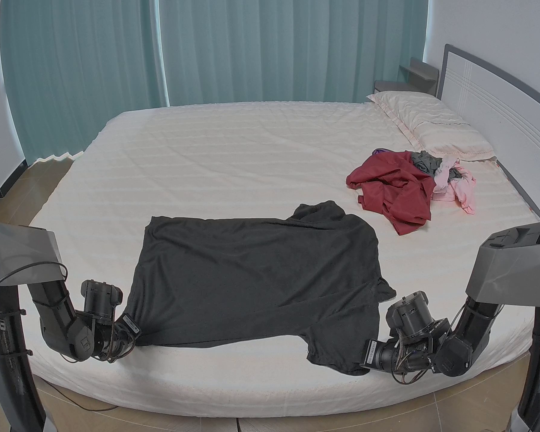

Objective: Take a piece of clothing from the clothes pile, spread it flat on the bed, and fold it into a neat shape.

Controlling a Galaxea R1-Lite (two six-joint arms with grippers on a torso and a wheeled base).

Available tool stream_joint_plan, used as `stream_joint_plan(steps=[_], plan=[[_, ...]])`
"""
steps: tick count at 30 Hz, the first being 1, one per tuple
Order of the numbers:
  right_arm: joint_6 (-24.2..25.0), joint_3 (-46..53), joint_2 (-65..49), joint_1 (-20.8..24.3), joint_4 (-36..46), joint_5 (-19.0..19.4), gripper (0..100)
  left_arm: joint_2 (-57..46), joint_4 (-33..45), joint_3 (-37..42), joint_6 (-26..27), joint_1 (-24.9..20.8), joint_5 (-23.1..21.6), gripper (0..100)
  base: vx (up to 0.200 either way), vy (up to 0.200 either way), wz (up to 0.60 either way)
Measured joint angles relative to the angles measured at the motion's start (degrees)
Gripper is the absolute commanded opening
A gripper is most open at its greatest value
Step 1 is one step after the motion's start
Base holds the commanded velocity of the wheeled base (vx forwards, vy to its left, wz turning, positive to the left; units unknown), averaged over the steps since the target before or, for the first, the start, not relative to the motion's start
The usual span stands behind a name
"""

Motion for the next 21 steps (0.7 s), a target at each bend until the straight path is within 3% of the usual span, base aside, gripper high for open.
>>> stream_joint_plan(steps=[14,21], plan=[[-0.8,6.0,-5.7,-1.0,4.4,0.3,0,-2.5,0.0,3.2,1.1,-0.1,-1.0,0,0.000,0.000,0.00],[-2.4,9.3,-11.4,-1.3,9.6,0.8,0,-5.1,0.0,7.3,8.1,-0.8,-1.4,0,0.000,0.000,0.00]])
